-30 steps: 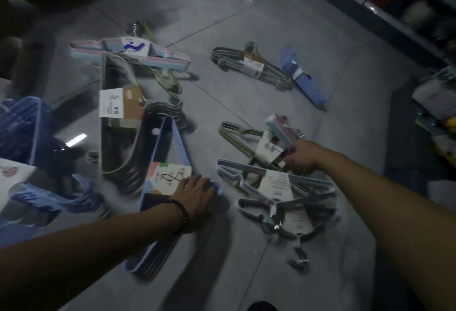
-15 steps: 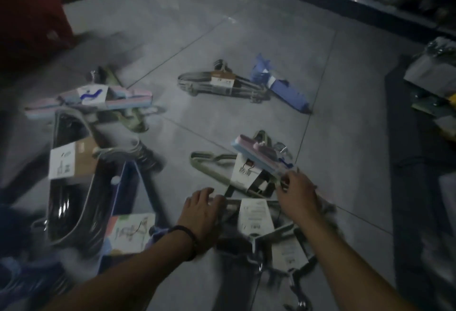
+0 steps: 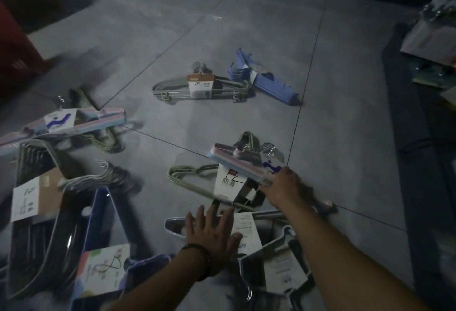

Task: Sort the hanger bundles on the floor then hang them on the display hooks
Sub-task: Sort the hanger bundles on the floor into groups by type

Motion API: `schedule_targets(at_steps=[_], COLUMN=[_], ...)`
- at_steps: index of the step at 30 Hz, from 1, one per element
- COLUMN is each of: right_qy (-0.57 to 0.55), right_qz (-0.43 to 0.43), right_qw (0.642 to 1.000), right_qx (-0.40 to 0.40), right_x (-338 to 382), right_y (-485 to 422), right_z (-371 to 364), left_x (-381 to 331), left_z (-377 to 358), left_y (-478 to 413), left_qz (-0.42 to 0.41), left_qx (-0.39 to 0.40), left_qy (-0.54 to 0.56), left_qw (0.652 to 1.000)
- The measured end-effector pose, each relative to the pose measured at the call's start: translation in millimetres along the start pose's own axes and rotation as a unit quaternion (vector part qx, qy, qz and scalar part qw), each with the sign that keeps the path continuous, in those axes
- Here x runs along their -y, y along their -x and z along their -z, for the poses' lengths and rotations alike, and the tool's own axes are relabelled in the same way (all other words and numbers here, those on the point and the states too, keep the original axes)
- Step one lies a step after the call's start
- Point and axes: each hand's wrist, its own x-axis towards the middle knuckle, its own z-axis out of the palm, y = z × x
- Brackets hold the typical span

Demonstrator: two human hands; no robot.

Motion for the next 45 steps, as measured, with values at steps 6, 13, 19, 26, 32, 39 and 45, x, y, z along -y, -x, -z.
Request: schedule_targets(at_steps=[6, 13, 19, 26, 32, 39, 45], right_qy=[0.022, -0.036, 0.155, 0.079, -0.049, -0.116, -0.104], right_qz=[0.041, 0.105, 0.062, 0.001, -0.071, -0.089, -0.107], right_qw=[0.999, 0.993, 0.978, 0.994, 0.98, 0.984, 0.986], right_qx=[0.0, -0.048, -0.125, 0.079, -0.178, -0.105, -0.081], right_x=[-9.6, -14.3, -33.6, -96.2, -142.3, -171.0, -156.8], right_y=[-6.1, -4.8, -24.5, -44.5, 16.6, 55.1, 39.9], right_z=[6.4, 58.9, 87.0, 97.9, 72.5, 33.2, 48.9], left_x=[-0.8, 5.2, 3.3, 0.8, -3.2, -1.4, 3.8], left_z=[-0.2, -10.7, -10.6, -9.0, -7.0, -11.0, -9.8], left_y=[1.3, -1.1, -7.7, -22.2, -25.1, -12.6, -15.7], left_qz=[-0.004, -0.007, 0.021, 0.03, 0.042, 0.026, 0.016], left_qx=[-0.012, -0.027, -0.015, 0.001, -0.02, -0.041, -0.019], left_qy=[-0.009, -0.004, -0.006, 0.018, 0.022, -0.021, -0.045], left_qw=[1.0, 1.0, 1.0, 0.999, 0.999, 0.999, 0.999])
